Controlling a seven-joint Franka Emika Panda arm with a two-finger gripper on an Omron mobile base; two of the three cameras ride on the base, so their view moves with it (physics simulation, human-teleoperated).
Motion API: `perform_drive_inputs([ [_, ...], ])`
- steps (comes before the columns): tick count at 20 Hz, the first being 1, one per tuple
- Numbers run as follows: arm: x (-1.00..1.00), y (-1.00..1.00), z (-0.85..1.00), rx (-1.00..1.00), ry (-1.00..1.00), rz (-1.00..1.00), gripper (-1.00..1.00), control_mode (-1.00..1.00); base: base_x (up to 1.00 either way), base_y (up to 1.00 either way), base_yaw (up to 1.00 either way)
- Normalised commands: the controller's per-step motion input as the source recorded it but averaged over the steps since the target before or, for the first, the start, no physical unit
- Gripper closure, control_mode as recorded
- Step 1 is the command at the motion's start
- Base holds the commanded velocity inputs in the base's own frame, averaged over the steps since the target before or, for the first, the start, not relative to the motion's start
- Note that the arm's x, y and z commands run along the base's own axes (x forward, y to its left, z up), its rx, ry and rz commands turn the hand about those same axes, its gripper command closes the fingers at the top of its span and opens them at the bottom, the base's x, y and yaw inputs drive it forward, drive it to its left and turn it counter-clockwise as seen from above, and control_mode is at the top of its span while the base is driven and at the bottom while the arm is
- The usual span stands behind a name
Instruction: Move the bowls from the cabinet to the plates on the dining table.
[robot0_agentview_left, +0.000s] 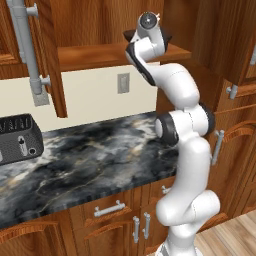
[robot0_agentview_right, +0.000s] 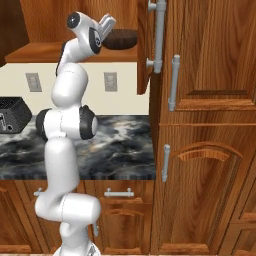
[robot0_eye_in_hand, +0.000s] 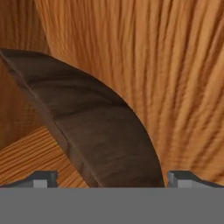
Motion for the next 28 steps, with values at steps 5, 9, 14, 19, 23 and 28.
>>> perform_drive_inputs([
  [5, 0.52, 0.0, -0.37, -0.01, 0.06, 0.0, -1.0, -1.0, 0.0, 0.0, 0.0],
  [9, 0.27, 0.0, -0.61, 0.0, 0.09, 0.0, -1.0, -1.0, 0.0, 0.0, 0.0],
  [14, 0.03, 0.0, -0.87, 0.0, 0.08, 0.01, -1.0, -1.0, 0.0, 0.0, 0.0],
  [19, 0.05, 0.0, -0.83, 0.0, 0.07, 0.01, 1.0, -1.0, 0.0, 0.0, 0.0],
  [23, 0.09, 0.0, -0.38, 0.0, 0.02, 0.0, 1.0, -1.0, 0.0, 0.0, 0.0],
  [28, 0.0, 0.0, -0.2, 0.0, 0.0, 0.0, 1.0, -1.0, 0.0, 0.0, 0.0],
])
